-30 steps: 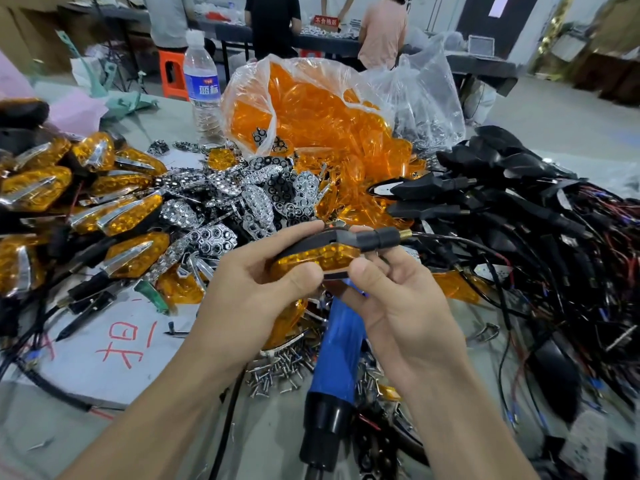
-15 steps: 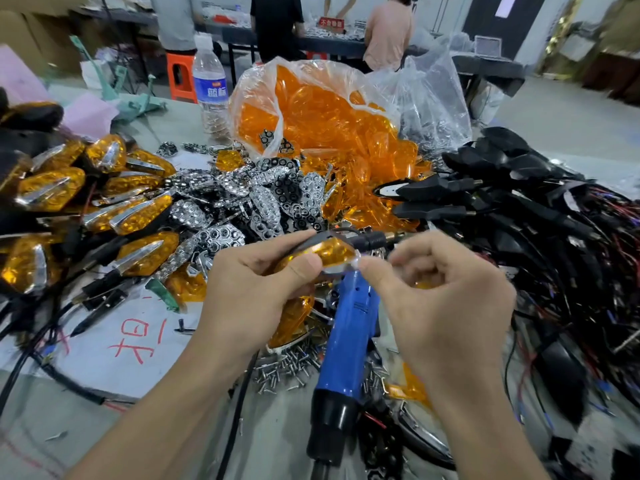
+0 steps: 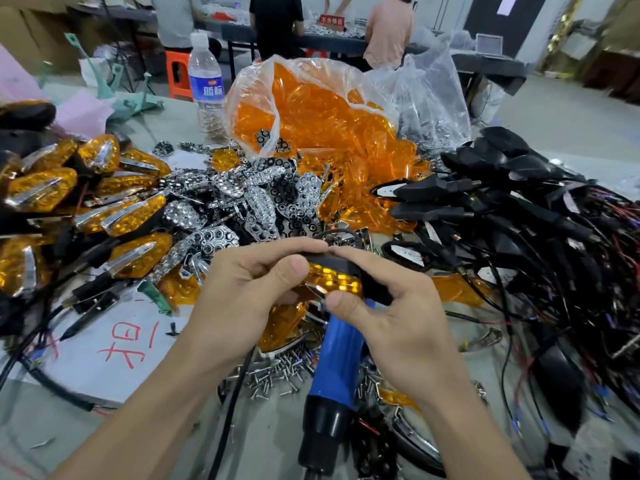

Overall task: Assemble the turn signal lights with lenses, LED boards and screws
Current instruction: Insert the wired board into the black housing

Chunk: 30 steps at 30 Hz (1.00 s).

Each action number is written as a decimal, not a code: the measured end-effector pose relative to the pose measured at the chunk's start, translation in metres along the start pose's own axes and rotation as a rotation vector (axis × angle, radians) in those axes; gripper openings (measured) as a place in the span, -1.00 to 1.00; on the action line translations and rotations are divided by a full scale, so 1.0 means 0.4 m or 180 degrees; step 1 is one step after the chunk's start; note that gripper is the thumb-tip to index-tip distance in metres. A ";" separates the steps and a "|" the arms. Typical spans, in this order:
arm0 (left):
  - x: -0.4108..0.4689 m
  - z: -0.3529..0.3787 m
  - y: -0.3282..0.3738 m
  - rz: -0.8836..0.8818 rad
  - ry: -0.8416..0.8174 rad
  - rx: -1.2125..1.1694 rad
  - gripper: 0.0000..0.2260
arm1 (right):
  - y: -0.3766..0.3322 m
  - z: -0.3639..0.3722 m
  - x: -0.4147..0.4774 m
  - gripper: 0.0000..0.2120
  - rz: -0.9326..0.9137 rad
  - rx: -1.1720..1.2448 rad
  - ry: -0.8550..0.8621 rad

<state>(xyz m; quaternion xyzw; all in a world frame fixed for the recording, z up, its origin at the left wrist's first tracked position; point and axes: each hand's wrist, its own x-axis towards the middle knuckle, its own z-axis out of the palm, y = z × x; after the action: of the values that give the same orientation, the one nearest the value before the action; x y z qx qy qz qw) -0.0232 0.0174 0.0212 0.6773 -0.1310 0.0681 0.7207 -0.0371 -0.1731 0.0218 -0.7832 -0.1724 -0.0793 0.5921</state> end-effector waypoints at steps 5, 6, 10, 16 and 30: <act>-0.002 0.012 0.003 -0.0043 0.0282 -0.0177 -0.85 | 0.008 0.027 -0.001 -0.63 0.0031 0.0263 0.0229; 0.000 0.014 0.005 -0.0133 0.0273 -0.0340 -0.88 | 0.008 0.030 0.000 -0.64 0.0035 0.0268 0.0250; 0.004 0.012 0.002 -0.0353 0.0221 -0.0507 -0.86 | 0.000 0.032 -0.004 -0.61 -0.0022 0.0274 0.0234; 0.009 -0.007 0.002 -0.0572 -0.0324 -0.0616 -0.59 | -0.010 0.005 0.010 -0.67 0.0259 0.0622 -0.0087; 0.006 0.045 -0.005 -0.0497 0.0454 -0.0321 -0.80 | -0.021 0.022 -0.003 -0.83 0.0496 0.0121 0.0003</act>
<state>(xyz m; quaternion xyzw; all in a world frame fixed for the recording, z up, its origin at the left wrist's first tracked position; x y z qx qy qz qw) -0.0221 -0.0011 0.0208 0.6418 -0.0295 0.0530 0.7644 -0.0418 -0.1627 0.0264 -0.7828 -0.1121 -0.0300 0.6113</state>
